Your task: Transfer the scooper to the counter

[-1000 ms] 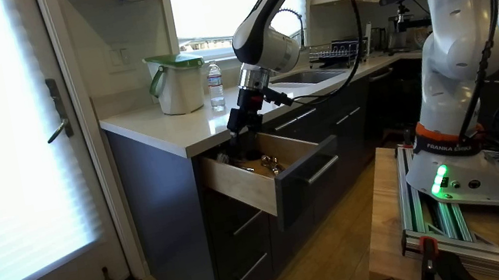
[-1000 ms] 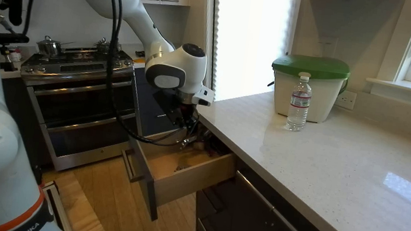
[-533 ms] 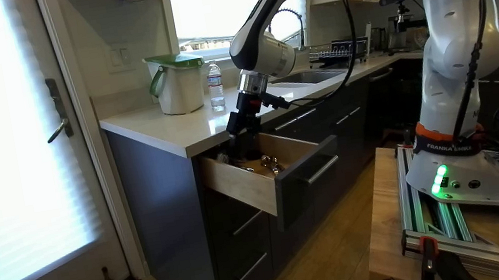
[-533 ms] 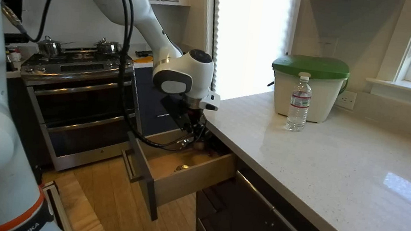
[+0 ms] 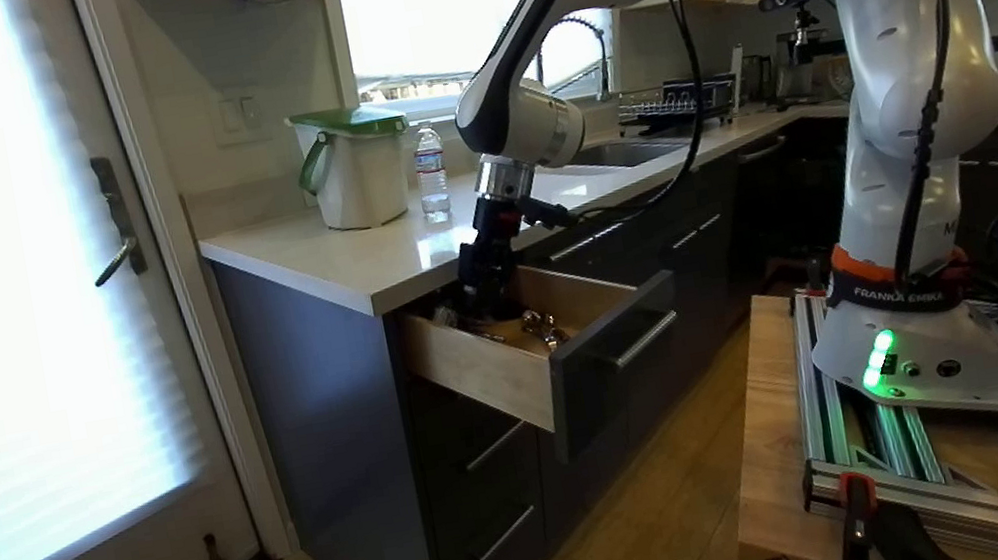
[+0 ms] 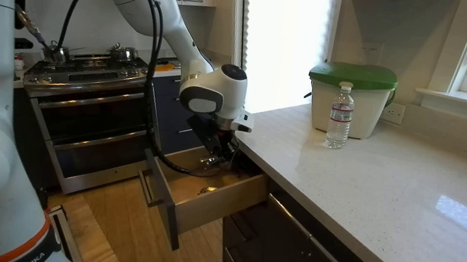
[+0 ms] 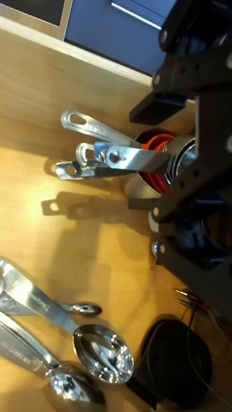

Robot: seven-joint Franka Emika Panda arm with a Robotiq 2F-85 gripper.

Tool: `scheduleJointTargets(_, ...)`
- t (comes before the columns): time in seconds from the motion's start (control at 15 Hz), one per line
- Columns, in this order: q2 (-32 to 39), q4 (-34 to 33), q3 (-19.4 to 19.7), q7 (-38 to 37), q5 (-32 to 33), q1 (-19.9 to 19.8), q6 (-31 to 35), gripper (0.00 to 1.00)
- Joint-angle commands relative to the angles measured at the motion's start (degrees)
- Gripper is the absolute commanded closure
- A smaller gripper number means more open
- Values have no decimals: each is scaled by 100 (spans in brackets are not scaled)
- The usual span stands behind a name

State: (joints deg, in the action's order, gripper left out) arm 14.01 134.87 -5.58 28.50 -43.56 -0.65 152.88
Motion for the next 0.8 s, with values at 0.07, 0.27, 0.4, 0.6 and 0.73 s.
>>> scheduleJointTargets(0.07, 243, -98, -231, 219, -274, -213, 102, 49)
scheduleJointTargets(0.27, 299, -116, -294, 258, -350, -251, 95, 46)
scheduleJointTargets(0.4, 325, -140, -339, 301, -421, -274, 86, 46)
scheduleJointTargets(0.6, 367, -183, -403, 402, -546, -299, 105, 49)
scheduleJointTargets(0.73, 405, -229, -444, 531, -682, -319, 126, 52)
